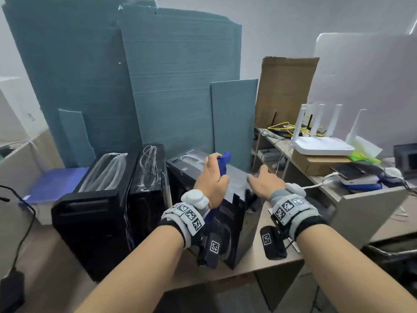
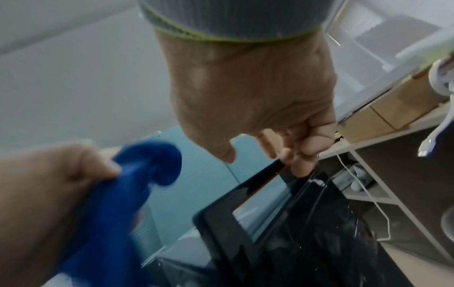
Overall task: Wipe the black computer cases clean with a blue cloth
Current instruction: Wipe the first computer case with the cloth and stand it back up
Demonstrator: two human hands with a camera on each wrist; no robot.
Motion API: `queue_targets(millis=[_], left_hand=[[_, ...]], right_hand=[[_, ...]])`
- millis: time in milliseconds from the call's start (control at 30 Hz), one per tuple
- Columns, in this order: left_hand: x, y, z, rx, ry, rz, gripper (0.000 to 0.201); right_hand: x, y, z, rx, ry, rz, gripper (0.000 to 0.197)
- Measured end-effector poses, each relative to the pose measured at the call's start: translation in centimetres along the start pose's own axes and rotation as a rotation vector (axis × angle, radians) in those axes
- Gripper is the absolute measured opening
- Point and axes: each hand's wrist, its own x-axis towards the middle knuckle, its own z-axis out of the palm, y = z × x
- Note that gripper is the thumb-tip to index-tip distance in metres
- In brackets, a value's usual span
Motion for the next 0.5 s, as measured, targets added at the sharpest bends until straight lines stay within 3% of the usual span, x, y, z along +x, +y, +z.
queue_targets(millis=[67,133,233,400,500], left_hand=[[1.6,0.0,1.1,-0.050,-0.037,0.010,0.070],[2.5,-1.5,2.5,0.088,-0.168,-0.021,0.075],[1.8,-5.1,4.1,0.473,-0.302,-0.006,0.064],[1.6,-6.3,3.7,0.465,-0.182,0.096,0.056],[2.2,-5.9,3.1,0.447,-0.158,0.063,0.049]], right_hand=[[-0.3,-0.6,1.4,0.042,-0.041,0.059,0.092],[-0.5,-1.1,2.7,0.090,-0.039,0.097,0.109],[-0.1,-1.7,3.6,0.142,0.026,0.154,0.093],[0.5,-2.4,3.3,0.194,-0.011,0.195,0.097],[0.9,-1.0,1.9,0.230,-0.015,0.160,0.084]])
